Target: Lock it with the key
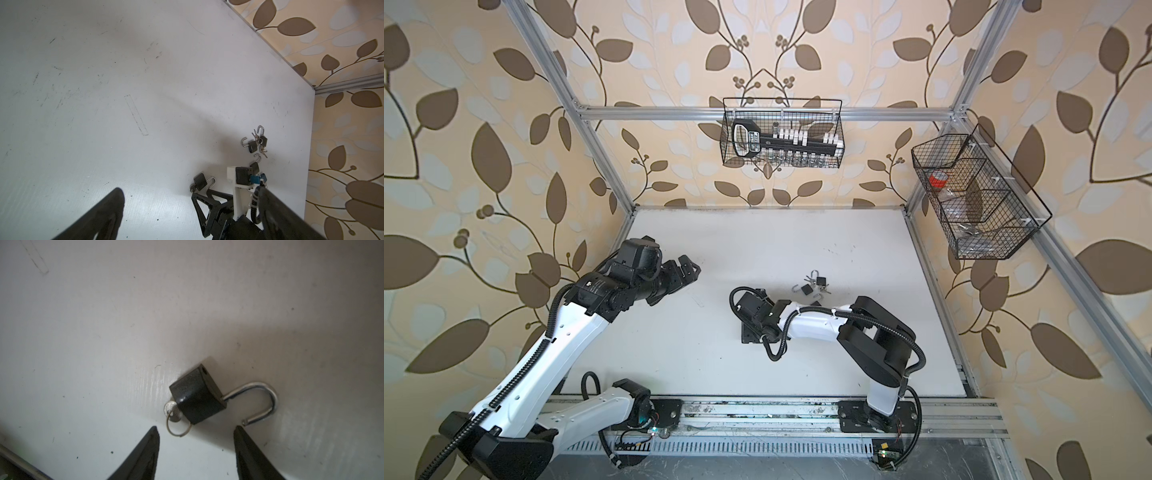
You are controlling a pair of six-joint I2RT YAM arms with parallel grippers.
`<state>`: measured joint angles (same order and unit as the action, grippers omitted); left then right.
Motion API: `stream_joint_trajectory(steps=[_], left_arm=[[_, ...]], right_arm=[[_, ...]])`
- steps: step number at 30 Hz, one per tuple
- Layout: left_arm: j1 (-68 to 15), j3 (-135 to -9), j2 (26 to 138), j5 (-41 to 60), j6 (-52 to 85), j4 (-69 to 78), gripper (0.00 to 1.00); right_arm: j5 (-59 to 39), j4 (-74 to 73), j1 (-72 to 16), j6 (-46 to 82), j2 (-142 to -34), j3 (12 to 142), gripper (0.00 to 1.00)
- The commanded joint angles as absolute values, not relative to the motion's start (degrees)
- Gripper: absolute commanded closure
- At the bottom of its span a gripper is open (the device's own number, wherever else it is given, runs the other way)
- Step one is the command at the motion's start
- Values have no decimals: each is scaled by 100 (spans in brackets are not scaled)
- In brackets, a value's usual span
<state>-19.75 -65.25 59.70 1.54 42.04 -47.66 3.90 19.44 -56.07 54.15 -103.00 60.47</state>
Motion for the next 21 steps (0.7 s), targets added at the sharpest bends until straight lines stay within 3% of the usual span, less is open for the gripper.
stream_joint_trajectory(steps=[1,10,21], left_arm=[[-1892,-6557,5819,209,4091,-4676,1],[-1872,-6537,5731,145,4052,-4737,1],[-1828,-6545,5600,0,4012,-4853,1]], right_arm=[[519,1958,-5596,5405,-10504,6321,40],[800,2310,-5519,5053,-11026,6704,38],[1268,3223,-5776,4419,-11476,7290,45]])
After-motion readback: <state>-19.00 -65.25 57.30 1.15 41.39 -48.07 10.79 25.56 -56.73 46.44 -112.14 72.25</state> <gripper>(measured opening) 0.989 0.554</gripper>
